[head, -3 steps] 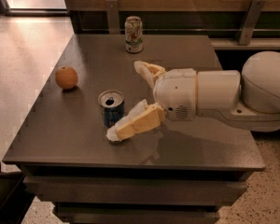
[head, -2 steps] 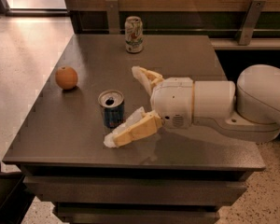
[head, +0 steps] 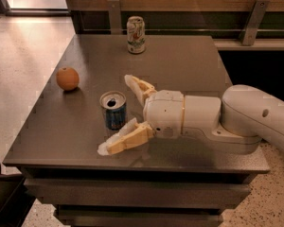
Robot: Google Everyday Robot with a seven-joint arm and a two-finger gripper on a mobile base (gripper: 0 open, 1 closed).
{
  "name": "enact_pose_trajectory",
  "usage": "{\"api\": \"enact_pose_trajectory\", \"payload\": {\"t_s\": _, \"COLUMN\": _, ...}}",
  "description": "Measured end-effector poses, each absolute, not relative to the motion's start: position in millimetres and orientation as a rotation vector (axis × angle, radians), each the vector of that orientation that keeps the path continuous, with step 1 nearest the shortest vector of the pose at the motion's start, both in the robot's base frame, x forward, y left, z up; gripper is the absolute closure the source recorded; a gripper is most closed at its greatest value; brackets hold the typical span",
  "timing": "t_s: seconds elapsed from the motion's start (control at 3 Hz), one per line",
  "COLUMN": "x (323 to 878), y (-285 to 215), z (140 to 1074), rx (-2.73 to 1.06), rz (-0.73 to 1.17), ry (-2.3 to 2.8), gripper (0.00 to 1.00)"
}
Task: Move redbull can near 7up can
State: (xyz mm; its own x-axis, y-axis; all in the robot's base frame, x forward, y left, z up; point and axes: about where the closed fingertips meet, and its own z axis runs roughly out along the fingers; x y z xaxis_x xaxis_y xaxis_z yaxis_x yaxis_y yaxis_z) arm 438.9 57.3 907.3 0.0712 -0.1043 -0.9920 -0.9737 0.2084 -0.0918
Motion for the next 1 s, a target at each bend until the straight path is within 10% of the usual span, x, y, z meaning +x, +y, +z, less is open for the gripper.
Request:
{"api": "enact_pose_trajectory", "payload": {"t_s": 0.33, "x": 445.3, "y": 62.1, "z": 889.0, "rx": -1.13, "rz": 0.988, "ry": 1.299, "gripper": 0.0}}
{"api": "enact_pose_trajectory", "payload": {"t_s": 1.0, "x": 443.7, "y": 65.4, "z": 890.6, "rx": -1.138, "rz": 0.99, "ry": 1.294, "gripper": 0.41}}
